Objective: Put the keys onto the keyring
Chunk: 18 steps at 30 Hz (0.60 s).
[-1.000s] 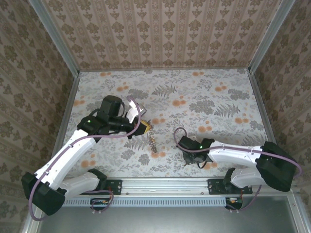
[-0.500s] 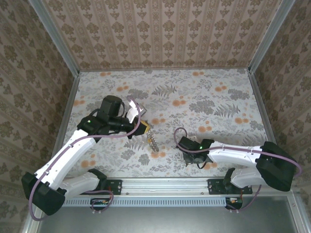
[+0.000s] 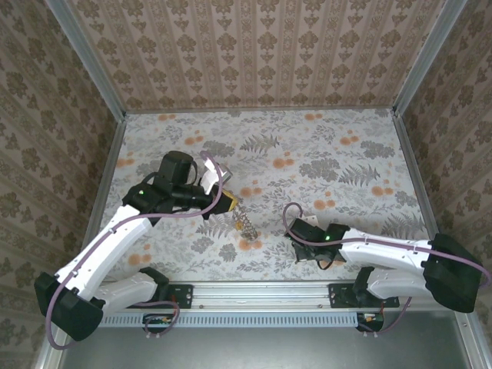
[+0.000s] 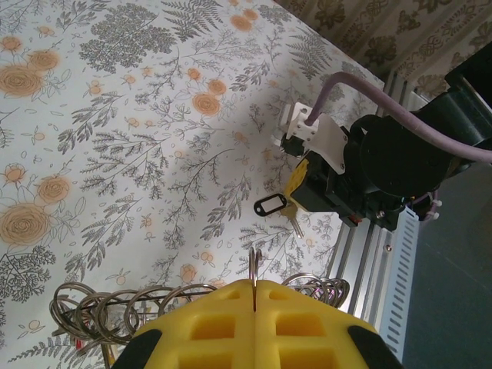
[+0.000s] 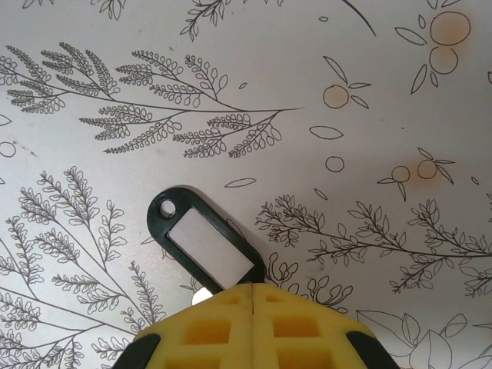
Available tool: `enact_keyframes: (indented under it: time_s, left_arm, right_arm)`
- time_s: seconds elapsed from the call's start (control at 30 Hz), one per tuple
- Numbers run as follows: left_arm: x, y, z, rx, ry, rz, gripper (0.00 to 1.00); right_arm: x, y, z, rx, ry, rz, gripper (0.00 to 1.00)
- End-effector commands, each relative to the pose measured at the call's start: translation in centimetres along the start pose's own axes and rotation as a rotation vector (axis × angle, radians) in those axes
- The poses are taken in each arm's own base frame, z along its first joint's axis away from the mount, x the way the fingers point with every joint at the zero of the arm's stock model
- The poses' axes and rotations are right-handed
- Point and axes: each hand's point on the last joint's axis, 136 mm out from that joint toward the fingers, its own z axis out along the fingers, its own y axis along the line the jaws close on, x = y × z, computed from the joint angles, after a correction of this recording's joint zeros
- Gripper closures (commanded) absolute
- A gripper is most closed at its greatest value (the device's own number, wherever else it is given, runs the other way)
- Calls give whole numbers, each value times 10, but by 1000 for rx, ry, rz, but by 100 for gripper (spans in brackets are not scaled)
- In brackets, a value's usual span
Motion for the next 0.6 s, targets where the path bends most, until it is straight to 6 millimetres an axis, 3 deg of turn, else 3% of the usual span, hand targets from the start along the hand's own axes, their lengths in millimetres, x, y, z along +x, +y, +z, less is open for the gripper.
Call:
enact_keyframes:
  time_s: [0.0, 0.13, 0.2, 0.57]
  left_arm:
    - [-8, -4, 1, 34, -32, 3, 100]
    - [-9, -6, 2, 37, -36, 8, 100]
    - [-9, -6, 2, 33, -37, 13, 100]
    - [-7, -6, 0, 26, -29, 23, 100]
  right_arm:
    - [5, -10, 1, 28, -1, -15, 95]
    - [12, -13, 6, 28, 11, -3, 82]
    - [12, -13, 8, 24, 11, 1, 80]
    - [9, -12, 4, 5, -10, 3, 94]
